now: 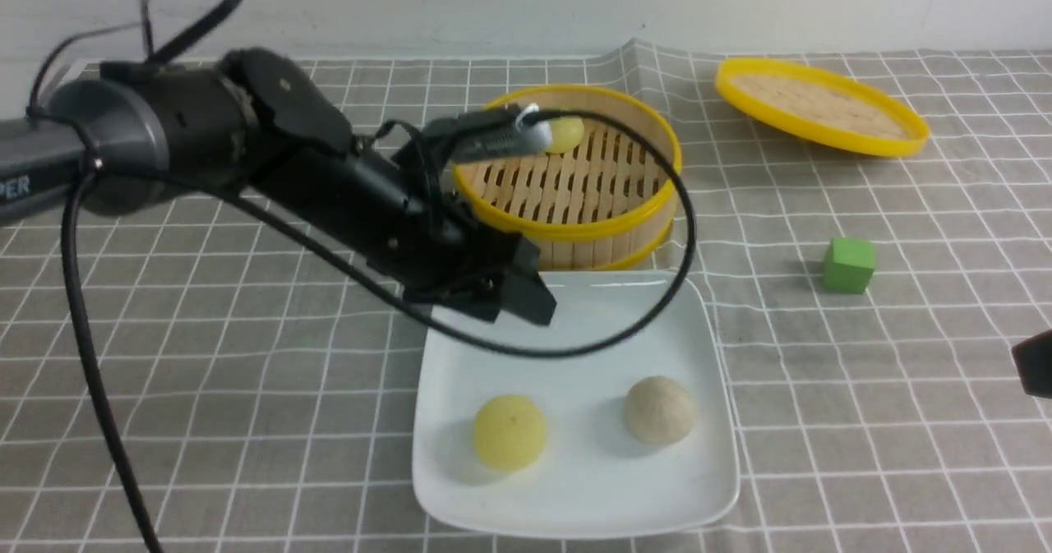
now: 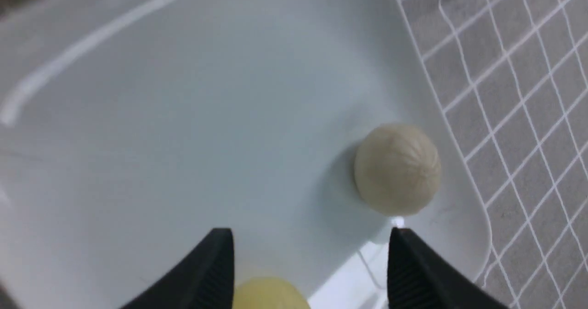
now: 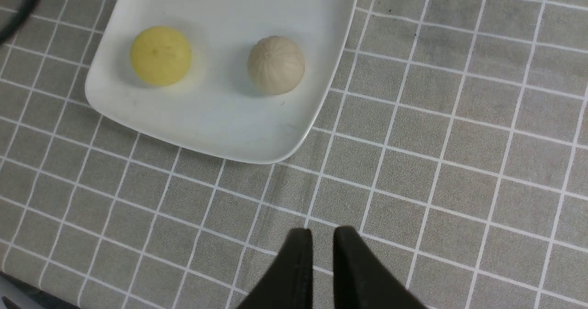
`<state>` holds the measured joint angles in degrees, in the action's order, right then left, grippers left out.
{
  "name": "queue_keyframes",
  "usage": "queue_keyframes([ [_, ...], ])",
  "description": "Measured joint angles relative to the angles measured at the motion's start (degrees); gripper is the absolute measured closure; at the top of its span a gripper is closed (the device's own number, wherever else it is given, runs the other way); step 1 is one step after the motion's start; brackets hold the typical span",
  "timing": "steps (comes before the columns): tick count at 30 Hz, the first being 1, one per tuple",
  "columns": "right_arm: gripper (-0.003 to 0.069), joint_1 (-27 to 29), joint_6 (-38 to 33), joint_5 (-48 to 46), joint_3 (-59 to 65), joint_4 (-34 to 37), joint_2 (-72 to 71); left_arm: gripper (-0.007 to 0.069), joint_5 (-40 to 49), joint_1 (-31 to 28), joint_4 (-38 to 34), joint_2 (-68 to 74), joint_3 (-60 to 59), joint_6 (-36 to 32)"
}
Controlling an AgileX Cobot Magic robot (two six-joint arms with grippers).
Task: Put the steamed buns into the plate on the grey tablecloth.
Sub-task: 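Reach into the bamboo steamer and grasp a bun with the left gripper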
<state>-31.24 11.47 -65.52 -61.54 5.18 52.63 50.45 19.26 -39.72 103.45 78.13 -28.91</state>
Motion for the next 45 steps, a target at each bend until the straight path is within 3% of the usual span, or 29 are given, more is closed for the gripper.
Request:
queue_keyframes([
  [3,0.0562,0.0,0.0,0.0,0.0,0.0,0.0,0.0309,2.57,-2.8,7.16,1.12,10.53,9.11],
  [5,0.056,0.0,0.0,0.05,0.0,0.1,0.0,0.046,5.2,-5.77,12.21,3.99,21.54,14.46],
  [6,0.056,0.0,0.0,0.05,0.0,0.1,0.0,0.0475,5.2,-6.03,12.53,3.99,21.54,14.8],
  [7,0.0559,0.0,0.0,0.15,0.0,0.1,0.0,0.0571,8.25,-8.54,14.28,7.81,30.86,16.73],
  [10,0.0557,0.0,0.0,0.41,0.0,0.25,0.0,0.061,12.98,-10.93,13.87,14.47,43.1,17.92],
  [11,0.0556,0.0,0.0,0.7,0.0,0.36,0.0,0.0617,17.64,-12.42,11.33,21.4,53.5,17.56],
  [13,0.0556,0.0,0.0,1.03,0.0,0.44,0.0,0.0617,18.68,-12.77,9.95,24.73,58.16,17.13],
  [17,0.0551,0.0,0.14,2.16,0.0,0.71,0.0,0.062,20.48,-13.2,4.1,42.82,82.85,16.17],
  [19,0.0549,0.0,0.14,2.22,0.0,0.71,0.0,0.062,20.55,-12.92,3.09,47.1,87.74,16.48],
  [23,0.0547,0.0,0.14,2.34,0.0,0.84,0.0,0.0603,18.99,-12.05,2.79,51.15,89.6,16.01],
  [27,0.0543,0.0,0.14,2.73,0.0,0.94,0.0,0.0531,15.35,-10.08,3.04,53.61,89.8,13.73],
  [29,0.0542,0.0,0.14,3.2,0.0,0.94,0.0,0.0431,12.7,-7.79,4.07,54.12,89.92,12.59],
  [35,0.0536,0.0,0.84,3.35,0.0,1.14,0.0,0.0253,7.3,-4.85,11.72,54.77,90.06,16.63],
  [45,0.0527,0.04,1.22,3.42,0.0,1.15,0.05,0.0226,6.83,-5.22,13.07,55.06,90.06,18.12],
])
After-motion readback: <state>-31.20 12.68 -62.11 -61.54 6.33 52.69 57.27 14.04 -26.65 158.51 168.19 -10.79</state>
